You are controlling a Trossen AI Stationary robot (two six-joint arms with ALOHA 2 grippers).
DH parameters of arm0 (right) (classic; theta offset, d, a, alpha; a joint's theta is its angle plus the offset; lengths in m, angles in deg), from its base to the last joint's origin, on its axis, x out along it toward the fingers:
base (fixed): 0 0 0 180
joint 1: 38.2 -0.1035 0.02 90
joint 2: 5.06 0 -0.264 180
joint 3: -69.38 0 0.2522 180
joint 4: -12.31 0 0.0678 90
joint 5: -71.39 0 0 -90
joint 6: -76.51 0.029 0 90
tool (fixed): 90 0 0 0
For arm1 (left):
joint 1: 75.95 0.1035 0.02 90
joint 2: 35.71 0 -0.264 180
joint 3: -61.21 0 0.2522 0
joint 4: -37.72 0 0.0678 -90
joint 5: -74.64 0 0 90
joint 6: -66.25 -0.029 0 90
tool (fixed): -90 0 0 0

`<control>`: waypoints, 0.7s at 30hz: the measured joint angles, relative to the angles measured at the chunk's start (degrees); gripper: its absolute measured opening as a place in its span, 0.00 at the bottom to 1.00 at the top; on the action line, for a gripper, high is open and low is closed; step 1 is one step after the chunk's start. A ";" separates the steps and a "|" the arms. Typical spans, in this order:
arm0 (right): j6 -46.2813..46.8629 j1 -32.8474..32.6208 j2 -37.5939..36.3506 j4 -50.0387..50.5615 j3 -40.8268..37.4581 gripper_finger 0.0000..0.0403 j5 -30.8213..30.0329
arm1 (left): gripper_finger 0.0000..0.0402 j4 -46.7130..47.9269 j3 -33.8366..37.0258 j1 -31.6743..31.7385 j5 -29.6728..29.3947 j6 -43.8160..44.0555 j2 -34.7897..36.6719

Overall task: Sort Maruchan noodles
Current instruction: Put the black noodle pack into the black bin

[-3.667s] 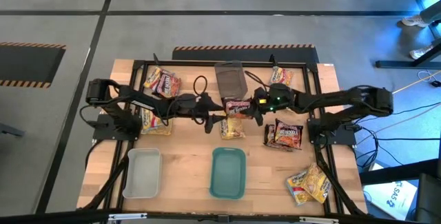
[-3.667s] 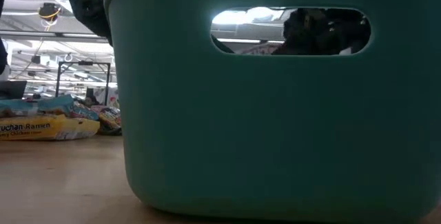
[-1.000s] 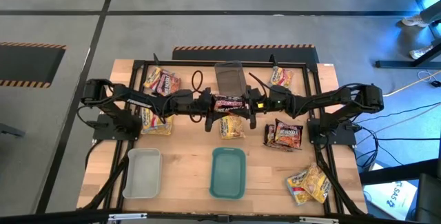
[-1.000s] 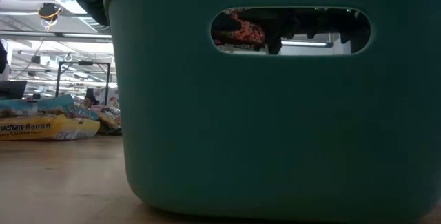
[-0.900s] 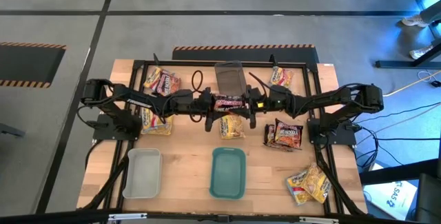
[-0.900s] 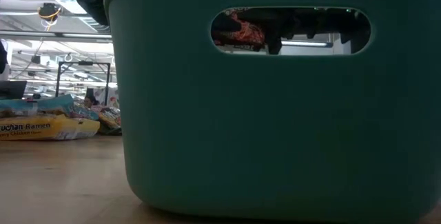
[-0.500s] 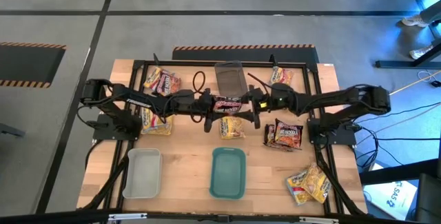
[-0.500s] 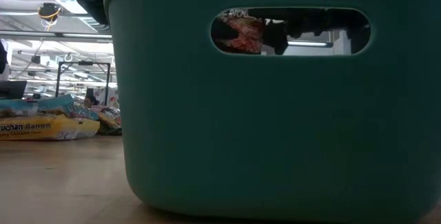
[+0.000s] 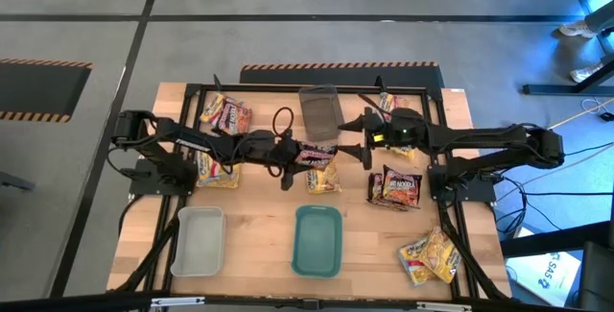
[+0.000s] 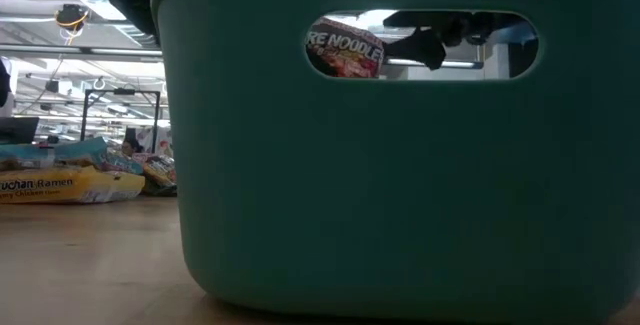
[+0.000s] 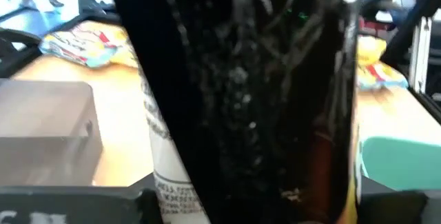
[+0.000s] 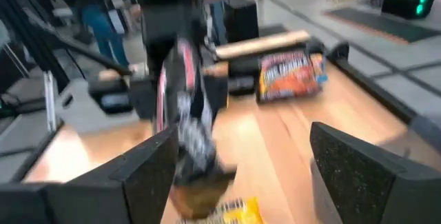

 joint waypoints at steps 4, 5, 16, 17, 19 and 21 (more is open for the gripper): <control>1.92 0.00 0.18 -5.13 0.00 0.77 0.97 | 0.37 1.92 0.00 -0.55 -0.19 -0.03 0.00; 1.97 0.00 0.48 -6.22 0.00 0.77 1.11 | 0.37 2.12 0.01 -0.55 -0.36 -0.06 0.00; -1.74 0.00 14.12 19.21 20.01 0.77 6.76 | 0.37 2.09 0.00 -0.55 -0.51 -1.51 0.00; -2.49 0.00 15.54 22.13 22.19 0.77 7.52 | 0.37 2.18 0.00 -0.57 -0.51 -1.51 0.00; -4.02 0.00 18.62 26.80 26.39 0.77 9.93 | 0.37 2.31 0.00 -0.55 -0.51 -1.51 0.00; -4.96 -0.04 21.45 29.87 29.70 0.77 12.66 | 0.37 2.48 0.00 -0.55 -0.55 -1.51 0.00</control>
